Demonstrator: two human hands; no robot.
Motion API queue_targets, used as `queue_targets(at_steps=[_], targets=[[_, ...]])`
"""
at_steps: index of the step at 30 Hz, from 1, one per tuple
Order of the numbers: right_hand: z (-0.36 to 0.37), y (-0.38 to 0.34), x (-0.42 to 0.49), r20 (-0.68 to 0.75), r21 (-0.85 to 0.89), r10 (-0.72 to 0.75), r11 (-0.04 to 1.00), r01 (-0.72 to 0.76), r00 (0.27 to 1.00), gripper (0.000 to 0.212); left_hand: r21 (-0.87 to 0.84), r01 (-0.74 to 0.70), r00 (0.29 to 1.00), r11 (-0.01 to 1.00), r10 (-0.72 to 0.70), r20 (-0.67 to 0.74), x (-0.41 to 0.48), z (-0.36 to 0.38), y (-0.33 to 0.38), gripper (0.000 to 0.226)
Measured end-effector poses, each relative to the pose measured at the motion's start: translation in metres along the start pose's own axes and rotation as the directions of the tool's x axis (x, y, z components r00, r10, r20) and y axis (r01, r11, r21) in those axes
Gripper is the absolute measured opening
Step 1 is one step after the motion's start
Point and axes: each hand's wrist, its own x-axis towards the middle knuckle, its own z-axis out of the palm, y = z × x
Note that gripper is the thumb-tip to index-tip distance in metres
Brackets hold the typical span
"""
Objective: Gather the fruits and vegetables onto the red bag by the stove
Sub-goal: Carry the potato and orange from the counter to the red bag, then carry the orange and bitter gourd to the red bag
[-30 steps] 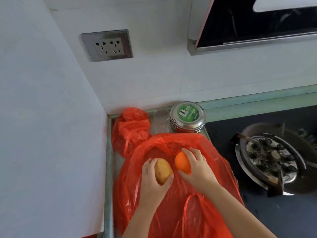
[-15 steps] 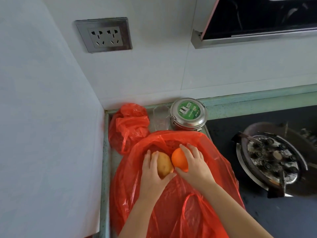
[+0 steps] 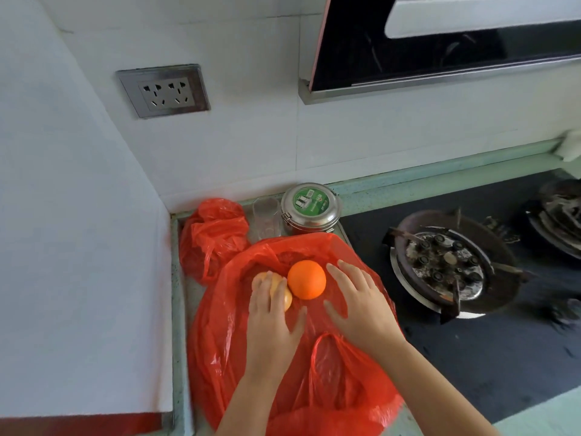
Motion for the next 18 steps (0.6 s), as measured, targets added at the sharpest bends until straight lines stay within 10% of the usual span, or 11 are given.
queue_targets(at_steps=[18], targets=[[-0.084, 0.003, -0.150, -0.393, -0.155, 0.186, 0.952, -0.265, 0.900, 0.043, -0.037, -0.485, 0.870, 0.873, 0.487, 0.075, -0.062, -0.002, 0.120, 0.047]])
